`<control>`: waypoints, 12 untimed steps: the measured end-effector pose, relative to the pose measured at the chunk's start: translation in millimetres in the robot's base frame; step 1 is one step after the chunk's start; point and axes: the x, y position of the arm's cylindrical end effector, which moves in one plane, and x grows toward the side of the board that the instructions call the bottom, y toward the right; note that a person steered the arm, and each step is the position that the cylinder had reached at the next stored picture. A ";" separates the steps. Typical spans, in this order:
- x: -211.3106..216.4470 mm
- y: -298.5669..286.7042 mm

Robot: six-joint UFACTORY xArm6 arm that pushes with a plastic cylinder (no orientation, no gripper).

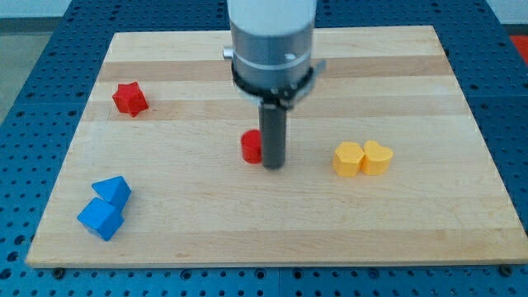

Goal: Push the red circle into the red star

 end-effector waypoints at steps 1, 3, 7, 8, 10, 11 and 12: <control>-84.5 -23.2; -72.0 -23.4; 30.8 -2.6; -2.7 -25.1; -41.5 -76.8; -51.1 -106.7; -44.2 -92.4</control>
